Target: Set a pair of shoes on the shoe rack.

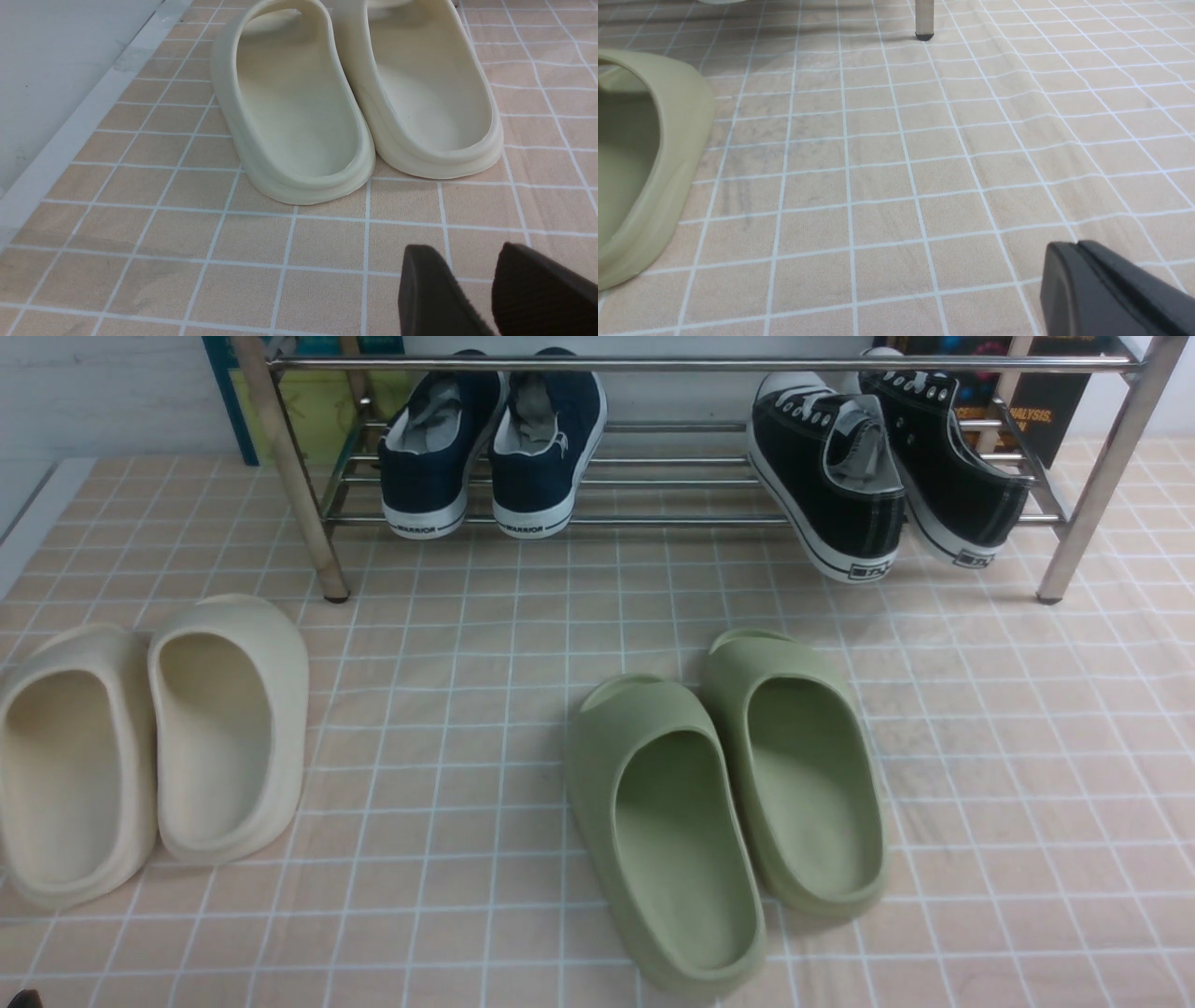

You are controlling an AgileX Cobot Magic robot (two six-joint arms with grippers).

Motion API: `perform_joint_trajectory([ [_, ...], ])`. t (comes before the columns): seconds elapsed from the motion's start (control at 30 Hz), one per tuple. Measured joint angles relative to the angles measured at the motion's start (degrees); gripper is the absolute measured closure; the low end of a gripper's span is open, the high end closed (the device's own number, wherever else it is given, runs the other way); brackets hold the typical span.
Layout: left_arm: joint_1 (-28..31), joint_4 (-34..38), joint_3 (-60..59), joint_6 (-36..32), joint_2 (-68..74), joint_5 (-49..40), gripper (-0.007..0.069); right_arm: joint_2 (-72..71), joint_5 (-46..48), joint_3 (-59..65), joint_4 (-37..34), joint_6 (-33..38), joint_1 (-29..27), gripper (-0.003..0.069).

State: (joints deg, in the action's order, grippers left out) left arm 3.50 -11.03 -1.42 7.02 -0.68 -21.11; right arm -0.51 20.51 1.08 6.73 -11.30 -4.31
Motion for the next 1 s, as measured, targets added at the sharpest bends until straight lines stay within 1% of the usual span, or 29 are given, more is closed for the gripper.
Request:
perform_joint_trajectory([
  [1.0,0.0,0.0,0.0,0.0,0.0,0.0,0.0385,0.0,0.2,-0.1,-0.2,0.0,0.0,0.0657],
])
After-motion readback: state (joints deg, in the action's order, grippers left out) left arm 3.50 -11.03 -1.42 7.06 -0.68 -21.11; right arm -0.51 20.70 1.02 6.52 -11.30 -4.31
